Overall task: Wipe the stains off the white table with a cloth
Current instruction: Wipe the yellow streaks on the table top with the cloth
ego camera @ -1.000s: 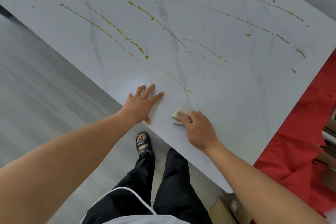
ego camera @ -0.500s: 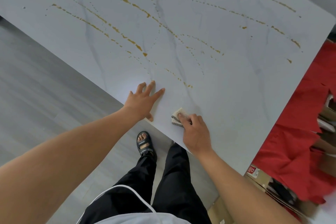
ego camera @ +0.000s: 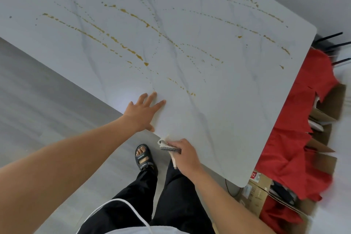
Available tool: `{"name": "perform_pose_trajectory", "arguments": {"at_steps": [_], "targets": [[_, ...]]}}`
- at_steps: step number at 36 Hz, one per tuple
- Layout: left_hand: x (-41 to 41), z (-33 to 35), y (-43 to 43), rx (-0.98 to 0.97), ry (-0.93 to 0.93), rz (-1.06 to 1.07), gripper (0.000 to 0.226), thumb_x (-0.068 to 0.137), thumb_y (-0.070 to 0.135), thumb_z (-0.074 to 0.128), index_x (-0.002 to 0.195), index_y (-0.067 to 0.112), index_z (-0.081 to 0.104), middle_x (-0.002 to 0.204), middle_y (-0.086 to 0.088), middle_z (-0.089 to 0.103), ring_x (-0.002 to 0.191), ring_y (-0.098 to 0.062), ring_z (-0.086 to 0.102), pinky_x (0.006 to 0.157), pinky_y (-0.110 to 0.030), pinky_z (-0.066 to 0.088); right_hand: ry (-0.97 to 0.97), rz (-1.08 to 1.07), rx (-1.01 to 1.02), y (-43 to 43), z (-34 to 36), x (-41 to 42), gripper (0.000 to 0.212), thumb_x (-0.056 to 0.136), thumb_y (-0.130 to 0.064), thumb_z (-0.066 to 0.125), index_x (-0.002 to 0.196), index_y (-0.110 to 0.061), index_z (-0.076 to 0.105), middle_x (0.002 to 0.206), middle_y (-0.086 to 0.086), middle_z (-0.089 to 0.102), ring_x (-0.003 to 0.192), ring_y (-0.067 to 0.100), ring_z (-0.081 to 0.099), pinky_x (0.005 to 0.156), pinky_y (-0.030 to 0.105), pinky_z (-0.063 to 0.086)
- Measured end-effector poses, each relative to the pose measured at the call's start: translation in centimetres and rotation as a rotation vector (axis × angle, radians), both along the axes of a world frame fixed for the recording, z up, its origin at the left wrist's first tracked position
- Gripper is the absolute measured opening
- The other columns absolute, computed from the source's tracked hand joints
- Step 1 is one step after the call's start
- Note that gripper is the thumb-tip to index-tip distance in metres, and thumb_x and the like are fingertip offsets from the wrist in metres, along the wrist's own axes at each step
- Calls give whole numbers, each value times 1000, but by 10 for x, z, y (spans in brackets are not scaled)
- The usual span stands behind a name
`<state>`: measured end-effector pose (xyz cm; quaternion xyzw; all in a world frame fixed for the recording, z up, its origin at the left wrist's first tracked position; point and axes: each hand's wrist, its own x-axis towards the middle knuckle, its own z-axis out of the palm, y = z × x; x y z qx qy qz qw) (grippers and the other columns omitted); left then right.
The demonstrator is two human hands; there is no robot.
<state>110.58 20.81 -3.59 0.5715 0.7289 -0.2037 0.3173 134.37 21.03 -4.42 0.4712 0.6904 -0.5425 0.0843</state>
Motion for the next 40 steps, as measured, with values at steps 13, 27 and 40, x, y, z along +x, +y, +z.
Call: {"name": "perform_pose_trajectory", "arguments": {"at_steps": [13, 27, 40], "targets": [[-51, 11, 6, 12, 20, 186, 133, 72, 78, 72, 158, 37, -20, 167, 1, -26, 156, -32, -16, 121, -64, 20, 263, -966, -194, 149, 43, -12, 29, 92, 5, 59, 106, -19, 69, 102, 4, 71, 98, 23, 66, 93, 42, 53], [-42, -9, 8, -165, 79, 188, 137, 78, 73, 69, 156, 20, -31, 163, -10, -36, 154, -39, -23, 123, -62, 19, -186, -43, 706, 375, 5, -30, 49, 88, 2, 48, 131, -16, 63, 114, 18, 54, 107, 38, 55, 93, 38, 46], [-39, -3, 17, -209, 86, 225, 139, 77, 69, 73, 155, 21, -32, 164, -9, -34, 154, -37, -22, 124, -58, 20, -94, 77, 825, 332, -46, -45, 52, 85, -2, 41, 131, -10, 63, 107, 20, 52, 94, 41, 50, 77, 45, 50]]}}
